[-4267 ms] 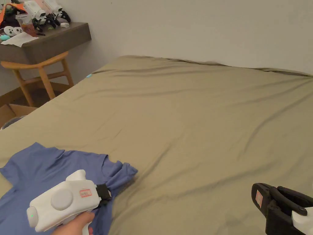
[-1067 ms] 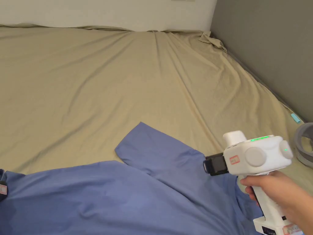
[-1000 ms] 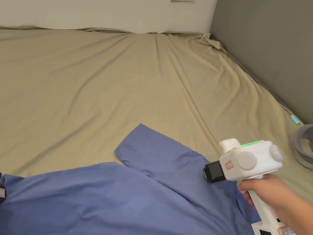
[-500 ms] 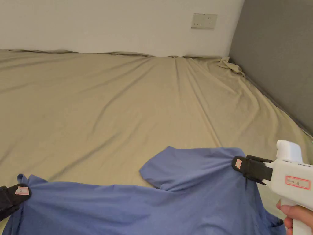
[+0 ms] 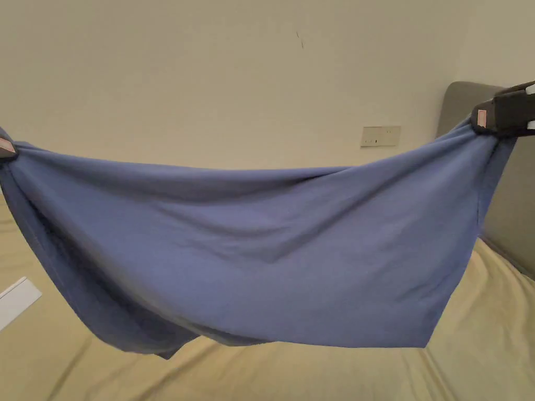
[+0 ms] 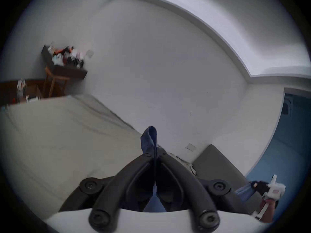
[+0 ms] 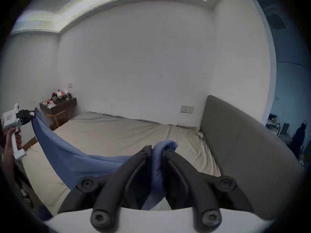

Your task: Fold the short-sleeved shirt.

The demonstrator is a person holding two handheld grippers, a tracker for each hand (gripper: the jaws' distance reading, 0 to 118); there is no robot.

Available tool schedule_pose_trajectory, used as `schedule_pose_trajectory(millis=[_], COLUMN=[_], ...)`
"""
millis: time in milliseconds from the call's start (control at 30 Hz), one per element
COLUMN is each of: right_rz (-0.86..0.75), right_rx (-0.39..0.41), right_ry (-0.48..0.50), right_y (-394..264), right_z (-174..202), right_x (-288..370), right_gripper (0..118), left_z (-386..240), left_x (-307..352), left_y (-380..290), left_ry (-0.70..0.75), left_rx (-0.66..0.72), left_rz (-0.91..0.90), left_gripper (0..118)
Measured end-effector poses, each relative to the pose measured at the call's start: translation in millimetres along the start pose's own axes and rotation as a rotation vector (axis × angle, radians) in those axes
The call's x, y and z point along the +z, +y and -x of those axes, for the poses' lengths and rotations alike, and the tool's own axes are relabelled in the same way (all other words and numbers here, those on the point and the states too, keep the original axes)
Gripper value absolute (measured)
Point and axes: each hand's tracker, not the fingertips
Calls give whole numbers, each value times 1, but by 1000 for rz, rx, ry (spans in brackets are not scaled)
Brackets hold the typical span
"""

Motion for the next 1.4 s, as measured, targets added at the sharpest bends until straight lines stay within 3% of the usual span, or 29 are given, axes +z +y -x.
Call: schedule_pose_trajectory(millis=[133, 200, 267, 500, 700, 867, 1033, 1233, 1300, 1400], right_rz=[67, 145, 149, 141, 170, 248, 311, 359, 354, 395], right_rx=[42, -6, -66, -23, -6, 16, -36, 32, -8, -161], right_ry=[-46, -2, -47, -61, -98, -95, -91, -22, 22, 73], right_y=[48, 62, 63, 70, 68, 29, -12, -70, -109, -179], right_z=[-12, -24, -26, -13, -11, -5, 6, 23, 23, 16], right_x=[-25, -41, -42, -64, -90, -130, -171, -179, -169, -156], right_gripper=[13, 13, 13, 13, 13, 13, 13, 13, 13, 13], left_z=[-16, -13, -10, -23, -14, 4, 37, 55, 67, 91], left_x=[-10, -17, -24, -47, -63, -89, -128, -116, -104, -77], left_y=[44, 61, 73, 78, 71, 36, -2, -51, -78, -118], left_ry=[-3, 7, 0, 50, 39, 72, 103, 89, 73, 68], left_rx=[-10, 57, 74, -74, -22, -59, 122, 6, -67, -45], left_rz=[-11, -12, 2, 23, 54, 116, 229, 342, 430, 526], left_gripper=[0, 0, 0, 0, 0, 0, 0, 0, 0, 0])
